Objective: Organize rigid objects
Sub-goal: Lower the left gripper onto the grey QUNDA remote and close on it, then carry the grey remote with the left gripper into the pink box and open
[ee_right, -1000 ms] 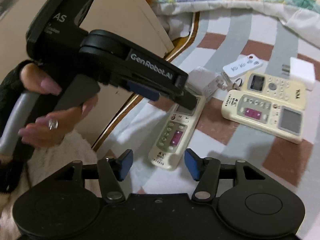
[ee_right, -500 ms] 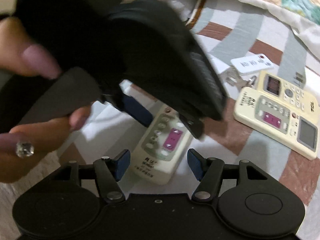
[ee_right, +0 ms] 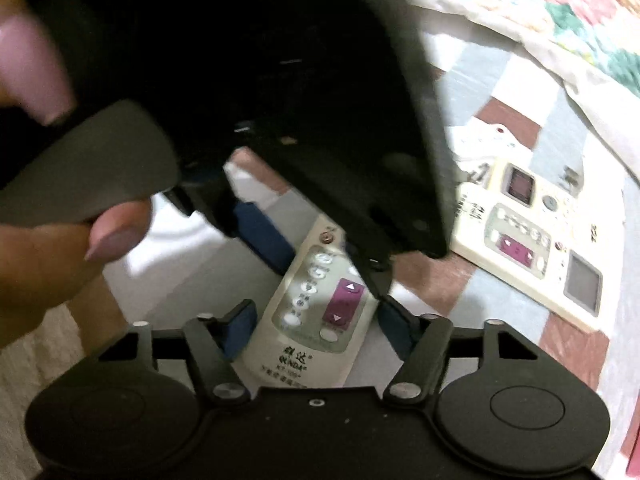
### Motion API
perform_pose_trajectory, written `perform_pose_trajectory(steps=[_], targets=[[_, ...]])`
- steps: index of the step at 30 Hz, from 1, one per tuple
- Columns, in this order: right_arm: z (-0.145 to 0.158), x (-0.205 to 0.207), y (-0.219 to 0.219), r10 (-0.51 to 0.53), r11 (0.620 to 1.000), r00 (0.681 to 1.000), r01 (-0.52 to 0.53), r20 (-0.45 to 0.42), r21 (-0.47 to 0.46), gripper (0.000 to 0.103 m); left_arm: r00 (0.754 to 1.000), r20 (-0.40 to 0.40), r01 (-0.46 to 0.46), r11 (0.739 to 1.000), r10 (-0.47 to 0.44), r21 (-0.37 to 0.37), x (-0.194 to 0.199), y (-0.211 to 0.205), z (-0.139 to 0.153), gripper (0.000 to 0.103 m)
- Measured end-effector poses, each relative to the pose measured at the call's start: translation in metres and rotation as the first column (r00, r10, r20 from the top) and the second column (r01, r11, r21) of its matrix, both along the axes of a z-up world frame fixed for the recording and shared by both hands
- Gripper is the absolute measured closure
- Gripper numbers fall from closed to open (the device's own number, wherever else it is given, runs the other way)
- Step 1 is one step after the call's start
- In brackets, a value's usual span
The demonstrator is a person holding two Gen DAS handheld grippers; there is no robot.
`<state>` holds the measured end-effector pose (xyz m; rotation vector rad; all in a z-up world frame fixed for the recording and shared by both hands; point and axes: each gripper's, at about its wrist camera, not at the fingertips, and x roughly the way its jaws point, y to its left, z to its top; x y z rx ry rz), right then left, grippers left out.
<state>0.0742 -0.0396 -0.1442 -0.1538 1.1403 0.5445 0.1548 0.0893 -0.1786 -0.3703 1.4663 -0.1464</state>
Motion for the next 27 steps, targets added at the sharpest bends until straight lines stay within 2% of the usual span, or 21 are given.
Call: perform_pose_trajectory(steps=[2,6,8,10,11,15,20,27], targets=[[0.003,0.004,-0.013,-0.03,0.999,0.999,0.031,-0.026,0.03,0.04,1.0,-0.005,-0.012,1.0,0.012,-0.018,0.0,0.003,0.0,0.052],[0.006,0.011,-0.039,-0.084,0.987,0.99,0.098,-0.111,0.124,0.041,1.0,0.0,-0.014,1.0,0.014,-0.026,-0.001,0.001,0.0,0.051],[0.006,0.01,-0.049,-0.093,0.983,0.988,0.111,-0.126,0.144,0.041,1.0,0.003,-0.007,0.999,0.008,-0.031,-0.003,-0.005,0.001,0.052],[0.004,0.015,-0.059,-0.1,0.978,0.984,0.124,-0.144,0.168,0.041,1.0,0.016,-0.002,0.999,0.002,-0.042,-0.006,-0.012,0.003,0.062],[0.004,0.016,-0.062,-0.102,0.976,0.984,0.128,-0.148,0.178,0.041,1.0,0.013,0.002,0.999,-0.002,-0.049,-0.006,-0.016,0.004,0.063],[0.005,0.02,-0.076,-0.105,0.97,0.98,0.138,-0.167,0.199,0.041,0.997,0.062,0.037,0.999,-0.037,0.001,-0.014,-0.035,0.013,0.064],[0.021,0.014,-0.083,-0.08,0.977,0.989,0.103,-0.123,0.189,0.041,0.986,0.133,0.097,0.995,-0.101,0.038,-0.027,-0.051,0.034,0.064],[0.06,-0.001,-0.099,-0.054,0.97,0.997,0.065,-0.054,0.233,0.041,0.957,0.262,0.125,0.992,-0.123,0.011,-0.056,-0.056,0.079,0.064]])
